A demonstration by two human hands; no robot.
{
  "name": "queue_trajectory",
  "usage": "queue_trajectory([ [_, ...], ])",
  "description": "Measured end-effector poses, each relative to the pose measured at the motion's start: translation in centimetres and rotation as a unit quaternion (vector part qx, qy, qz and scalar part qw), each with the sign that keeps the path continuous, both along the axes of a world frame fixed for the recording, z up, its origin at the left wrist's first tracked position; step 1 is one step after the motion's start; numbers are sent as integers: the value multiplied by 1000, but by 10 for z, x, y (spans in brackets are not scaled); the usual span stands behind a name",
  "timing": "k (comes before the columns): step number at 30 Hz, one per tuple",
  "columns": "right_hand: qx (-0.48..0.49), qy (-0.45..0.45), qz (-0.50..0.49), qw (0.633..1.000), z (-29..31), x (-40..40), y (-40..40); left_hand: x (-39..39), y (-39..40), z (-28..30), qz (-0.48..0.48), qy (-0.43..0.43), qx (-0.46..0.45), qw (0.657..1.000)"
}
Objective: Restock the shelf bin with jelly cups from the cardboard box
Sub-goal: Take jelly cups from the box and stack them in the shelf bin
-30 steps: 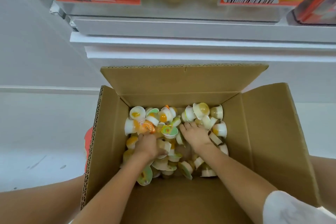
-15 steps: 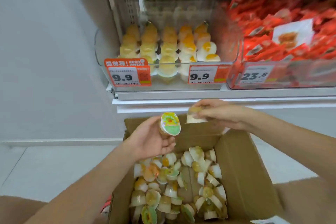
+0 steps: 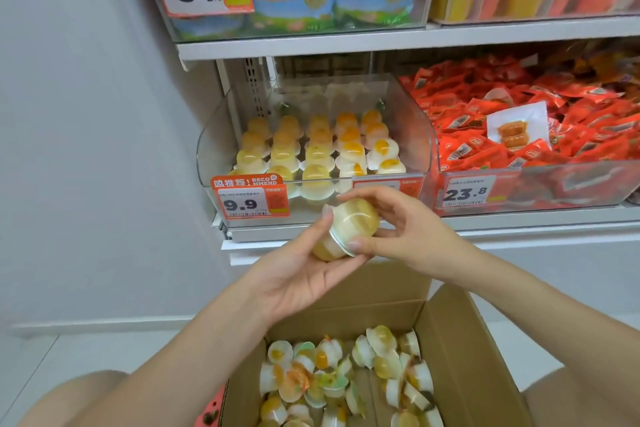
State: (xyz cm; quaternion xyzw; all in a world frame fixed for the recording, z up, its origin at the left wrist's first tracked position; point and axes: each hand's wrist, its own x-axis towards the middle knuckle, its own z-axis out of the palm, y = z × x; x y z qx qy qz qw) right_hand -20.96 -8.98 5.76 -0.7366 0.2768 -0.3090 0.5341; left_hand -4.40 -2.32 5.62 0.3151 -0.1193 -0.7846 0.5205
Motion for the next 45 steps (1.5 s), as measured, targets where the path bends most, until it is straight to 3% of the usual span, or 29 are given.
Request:
queue_trajectory([
  [3,-7,6,12,1000,2,0,-4,0,-5,-4,16,-4,18,1000],
  [8,-83,115,18,990,2,2,-3,-2,-7,-7,-4,-83,30,996],
  [15,-120,122,-42,984,21,16,-7,15,-6,11,-78,-270,-11,960],
  [17,-127,107,-93,982,36,29,-22,30,-8,20,-34,-419,-19,907],
  [18,-137,106,-119,978,44,39,-35,41,-9,21,-12,-516,-21,856],
  [20,-171,123,-151,966,57,68,-67,64,-10,16,-5,-694,-52,718],
  [22,-201,154,-164,953,64,104,-103,86,-13,9,-23,-779,-62,624],
  [28,-236,230,-151,932,64,194,-181,107,-20,7,-17,-874,-42,484],
  [37,-325,345,-34,880,57,231,-236,106,-24,6,-17,-889,-49,456],
  [45,-331,398,17,856,35,236,-251,101,-24,5,-20,-889,-47,455],
])
